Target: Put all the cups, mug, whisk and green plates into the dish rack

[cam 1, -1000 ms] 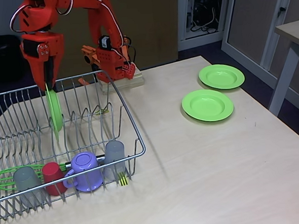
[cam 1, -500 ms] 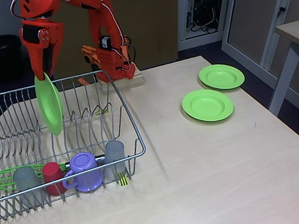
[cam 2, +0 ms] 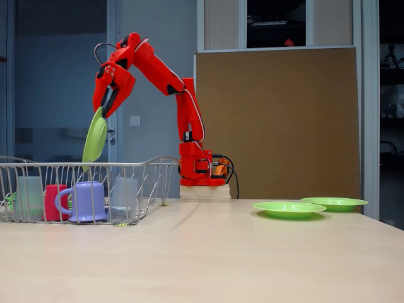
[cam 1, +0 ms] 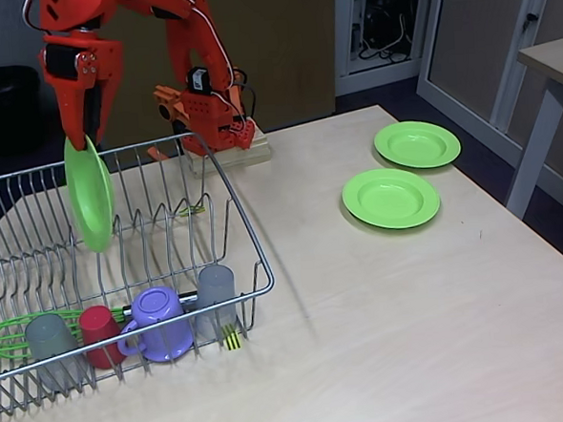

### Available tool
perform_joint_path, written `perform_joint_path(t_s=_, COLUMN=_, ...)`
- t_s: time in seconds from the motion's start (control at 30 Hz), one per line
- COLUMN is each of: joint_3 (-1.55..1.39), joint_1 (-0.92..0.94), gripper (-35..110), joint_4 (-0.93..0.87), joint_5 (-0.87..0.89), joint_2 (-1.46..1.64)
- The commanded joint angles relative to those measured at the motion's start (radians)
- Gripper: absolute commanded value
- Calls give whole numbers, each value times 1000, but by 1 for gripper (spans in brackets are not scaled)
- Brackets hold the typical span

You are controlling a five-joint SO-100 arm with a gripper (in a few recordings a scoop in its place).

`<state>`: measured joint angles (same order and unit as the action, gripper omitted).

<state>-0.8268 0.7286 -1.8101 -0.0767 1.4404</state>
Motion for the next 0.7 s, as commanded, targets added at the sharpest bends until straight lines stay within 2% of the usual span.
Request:
perform_joint_path(t_s=0.0, joint_3=-18, joint_1=11, gripper=0, joint_4=11, joint_5=-25, joint_2=21)
perform_joint_path(t_s=0.67, joint_3=-249, joint_1=103, gripper=0, joint_4=146, joint_5=-74, joint_2=17)
